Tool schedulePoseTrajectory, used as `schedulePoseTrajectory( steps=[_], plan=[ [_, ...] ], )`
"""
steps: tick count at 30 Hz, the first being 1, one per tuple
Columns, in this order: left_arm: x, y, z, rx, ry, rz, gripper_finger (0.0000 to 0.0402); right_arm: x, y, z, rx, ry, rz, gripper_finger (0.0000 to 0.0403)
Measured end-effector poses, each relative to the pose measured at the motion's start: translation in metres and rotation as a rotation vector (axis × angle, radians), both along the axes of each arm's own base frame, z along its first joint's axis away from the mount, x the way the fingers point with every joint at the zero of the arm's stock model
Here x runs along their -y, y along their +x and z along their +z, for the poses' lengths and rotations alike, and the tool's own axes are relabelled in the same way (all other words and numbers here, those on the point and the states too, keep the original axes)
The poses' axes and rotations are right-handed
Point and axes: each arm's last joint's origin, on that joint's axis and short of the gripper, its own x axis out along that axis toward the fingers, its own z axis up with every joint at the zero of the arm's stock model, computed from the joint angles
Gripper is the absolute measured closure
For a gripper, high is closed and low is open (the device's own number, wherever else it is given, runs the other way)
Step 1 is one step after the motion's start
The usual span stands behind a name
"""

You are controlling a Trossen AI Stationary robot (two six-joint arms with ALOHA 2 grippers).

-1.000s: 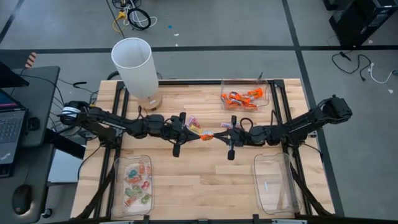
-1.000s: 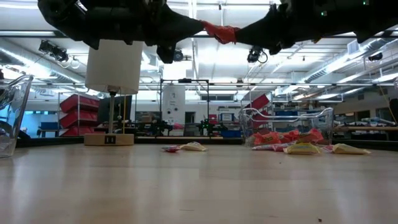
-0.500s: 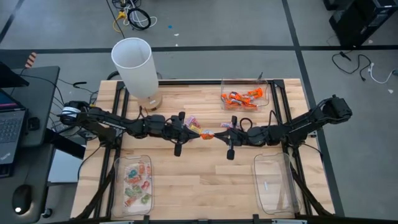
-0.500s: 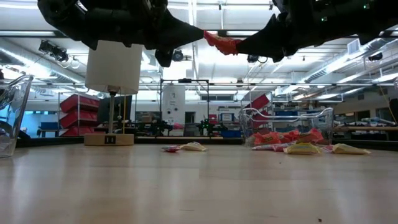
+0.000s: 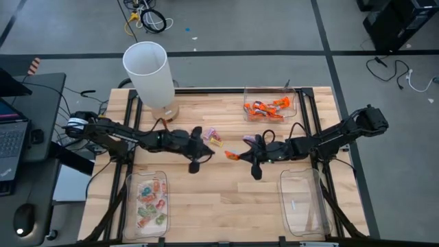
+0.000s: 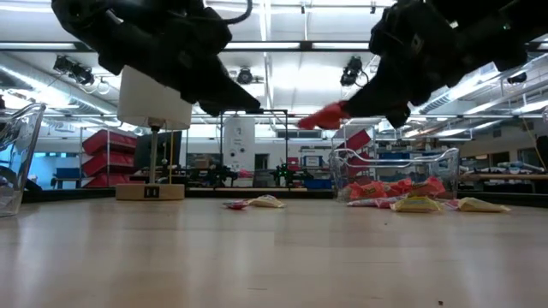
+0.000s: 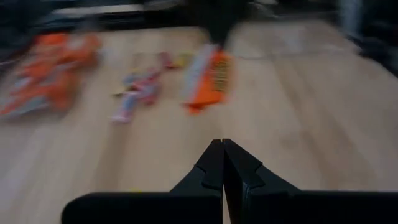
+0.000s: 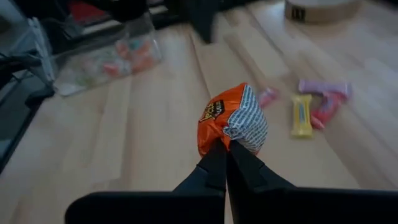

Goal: Sort candy
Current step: Put the large orange chocolate bar into the top right transparent bin

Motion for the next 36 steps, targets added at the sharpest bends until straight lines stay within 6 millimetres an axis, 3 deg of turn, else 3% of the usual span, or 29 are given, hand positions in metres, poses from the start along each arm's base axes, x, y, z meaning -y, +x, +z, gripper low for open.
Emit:
schedulePoseTrajectory(
  steps=[4,13,21,28,36],
  plan=[
    [0.004,0.002,-0.007,-0.022,0.017,-0.151,0.0401,0.002,-0.001,-0.004,-0.038,0.020,-0.020,0.0403],
    [0.004,0.015,-0.026,-0.005,0.049,-0.151,0.0401,0.003,0.012,-0.038,-0.132,0.006,-0.004,0.0403],
    [0.004,0.017,-0.030,-0.009,0.075,-0.160,0.0401,0.006,0.016,-0.059,-0.211,0.007,0.007,0.0403],
    [0.004,0.018,-0.028,0.026,0.092,-0.162,0.0401,0.008,0.015,-0.053,-0.194,-0.053,0.013,0.0403],
    [0.004,0.018,-0.028,0.024,0.098,-0.164,0.0401,0.003,0.007,-0.034,-0.252,-0.264,-0.047,0.0403]
  ],
)
